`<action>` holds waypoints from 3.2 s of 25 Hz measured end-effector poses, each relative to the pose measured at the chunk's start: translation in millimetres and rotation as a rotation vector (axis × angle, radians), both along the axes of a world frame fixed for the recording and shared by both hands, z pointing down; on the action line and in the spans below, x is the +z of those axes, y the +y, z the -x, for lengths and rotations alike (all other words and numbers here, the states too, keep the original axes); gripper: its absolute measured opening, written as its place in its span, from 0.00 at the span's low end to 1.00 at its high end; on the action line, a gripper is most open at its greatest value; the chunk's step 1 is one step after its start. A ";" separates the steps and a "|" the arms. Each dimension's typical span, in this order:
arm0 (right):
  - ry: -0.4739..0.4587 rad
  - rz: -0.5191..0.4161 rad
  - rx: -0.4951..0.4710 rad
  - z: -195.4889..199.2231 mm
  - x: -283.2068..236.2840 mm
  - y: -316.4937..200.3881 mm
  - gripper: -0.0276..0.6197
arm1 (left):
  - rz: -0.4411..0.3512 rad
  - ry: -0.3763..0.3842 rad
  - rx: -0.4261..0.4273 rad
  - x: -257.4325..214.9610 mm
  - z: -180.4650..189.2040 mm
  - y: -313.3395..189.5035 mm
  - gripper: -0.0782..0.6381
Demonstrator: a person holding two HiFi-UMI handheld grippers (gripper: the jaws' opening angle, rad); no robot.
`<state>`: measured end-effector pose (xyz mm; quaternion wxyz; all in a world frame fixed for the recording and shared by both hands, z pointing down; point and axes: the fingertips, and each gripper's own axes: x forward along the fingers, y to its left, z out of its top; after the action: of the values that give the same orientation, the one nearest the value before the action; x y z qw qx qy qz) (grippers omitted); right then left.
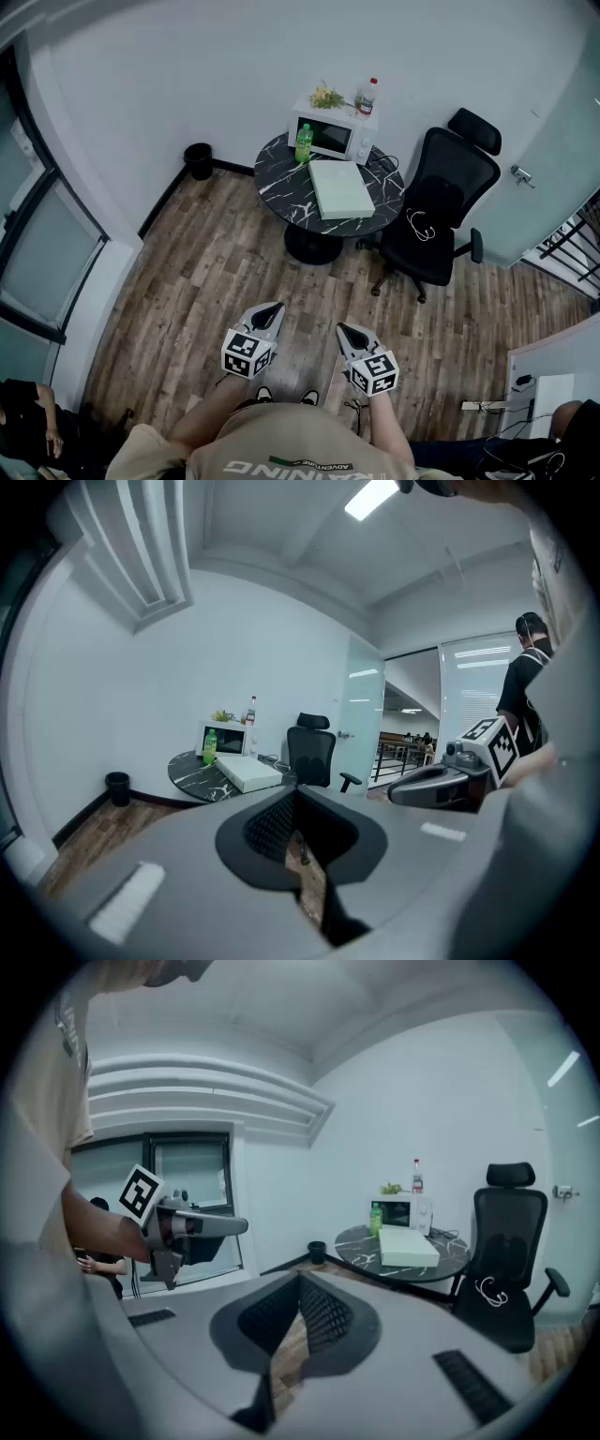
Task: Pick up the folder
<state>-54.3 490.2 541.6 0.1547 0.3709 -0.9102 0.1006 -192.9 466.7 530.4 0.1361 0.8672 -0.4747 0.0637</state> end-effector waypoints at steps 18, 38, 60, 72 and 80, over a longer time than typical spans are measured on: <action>0.026 -0.006 0.163 -9.9 4.1 -69.2 0.06 | 0.004 -0.009 0.092 18.0 4.7 -61.3 0.12; 0.007 0.016 0.043 -184.3 21.1 -214.6 0.06 | 0.032 0.000 0.011 -5.9 -161.9 -186.0 0.12; 0.107 0.055 0.097 -226.7 31.0 -374.3 0.06 | 0.109 0.013 0.068 33.3 -171.4 -372.9 0.12; 0.137 -0.016 0.193 -154.3 18.0 -519.2 0.06 | 0.138 0.014 0.053 49.3 -100.2 -520.3 0.12; 0.111 0.065 0.088 -131.0 40.4 -591.6 0.06 | 0.186 0.032 -0.081 64.5 -64.2 -563.6 0.12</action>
<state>76.7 -101.4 582.1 0.2121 0.4102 -0.8794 0.1159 -128.7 -96.8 594.9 0.2258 0.8318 -0.4994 0.0881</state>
